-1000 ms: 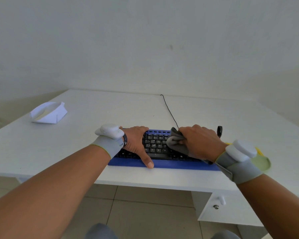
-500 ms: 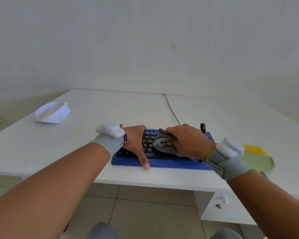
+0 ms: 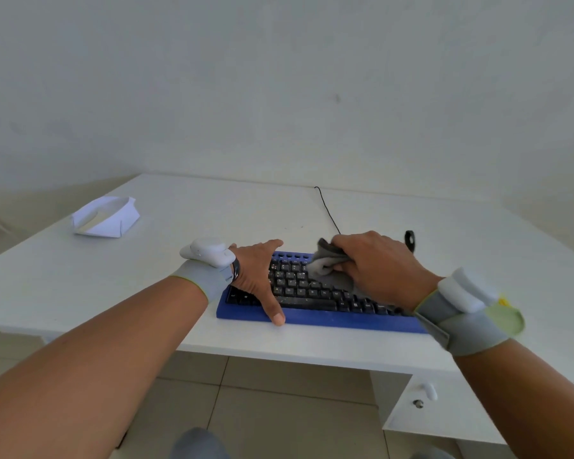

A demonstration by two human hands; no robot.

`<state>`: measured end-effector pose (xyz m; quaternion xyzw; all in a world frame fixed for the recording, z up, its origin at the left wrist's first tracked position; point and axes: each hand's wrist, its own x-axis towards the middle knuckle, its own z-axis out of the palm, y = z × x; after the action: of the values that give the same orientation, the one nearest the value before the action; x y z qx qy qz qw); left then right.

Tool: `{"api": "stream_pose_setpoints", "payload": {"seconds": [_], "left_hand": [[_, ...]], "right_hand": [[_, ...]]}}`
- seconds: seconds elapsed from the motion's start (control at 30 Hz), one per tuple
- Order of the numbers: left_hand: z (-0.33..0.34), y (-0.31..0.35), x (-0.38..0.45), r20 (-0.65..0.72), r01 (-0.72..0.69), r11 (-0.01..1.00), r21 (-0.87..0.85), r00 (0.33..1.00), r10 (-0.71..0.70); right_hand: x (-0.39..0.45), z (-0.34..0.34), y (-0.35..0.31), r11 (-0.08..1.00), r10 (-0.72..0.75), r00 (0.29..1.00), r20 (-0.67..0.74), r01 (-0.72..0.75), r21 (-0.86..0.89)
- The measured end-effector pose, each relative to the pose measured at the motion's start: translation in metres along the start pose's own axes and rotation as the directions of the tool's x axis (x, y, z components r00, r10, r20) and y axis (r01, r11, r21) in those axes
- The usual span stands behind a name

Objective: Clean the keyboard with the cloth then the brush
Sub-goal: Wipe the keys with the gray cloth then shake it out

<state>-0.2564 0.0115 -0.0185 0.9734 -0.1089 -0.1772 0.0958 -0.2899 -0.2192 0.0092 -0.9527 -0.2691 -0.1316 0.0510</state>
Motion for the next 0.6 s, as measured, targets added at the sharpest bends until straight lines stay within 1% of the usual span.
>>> {"api": "stream_pose_setpoints", "payload": {"seconds": [0.07,0.13,0.23,0.33,0.4,0.47,0.53,0.6], "left_hand": [[-0.001,-0.006,-0.002,0.006,0.015,0.999,-0.040,1.000,-0.015],[0.001,-0.011,-0.003,0.010,0.026,0.997,-0.075,1.000,-0.025],[0.006,-0.015,-0.003,-0.007,0.020,0.993,-0.118,1.000,-0.021],[0.011,-0.019,-0.001,-0.025,0.004,0.986,-0.165,1.000,-0.008],[0.013,-0.021,0.000,-0.026,-0.002,0.983,-0.181,1.000,-0.002],[0.012,-0.022,0.001,-0.029,-0.007,0.983,-0.186,1.000,0.002],[0.011,-0.023,0.001,-0.028,-0.013,0.984,-0.176,1.000,0.008],[0.010,-0.023,0.000,-0.028,-0.017,0.987,-0.159,1.000,0.013]], "right_hand": [[0.010,0.008,-0.015,0.997,-0.066,0.997,-0.044,0.067,0.023],[0.015,0.019,-0.025,0.993,-0.104,0.993,-0.056,0.106,0.043],[0.009,0.038,-0.028,0.993,-0.113,0.994,-0.001,0.113,0.041],[-0.007,0.045,-0.021,0.994,-0.112,0.993,-0.020,0.112,0.012],[-0.015,0.041,-0.013,0.996,-0.088,0.996,-0.005,0.088,0.013],[-0.019,0.035,0.001,0.999,-0.032,0.999,0.041,0.031,0.006],[-0.022,0.026,0.015,0.999,0.036,0.995,0.094,-0.032,-0.044],[-0.021,0.017,0.025,0.993,0.076,0.989,0.125,-0.064,-0.101]]}}
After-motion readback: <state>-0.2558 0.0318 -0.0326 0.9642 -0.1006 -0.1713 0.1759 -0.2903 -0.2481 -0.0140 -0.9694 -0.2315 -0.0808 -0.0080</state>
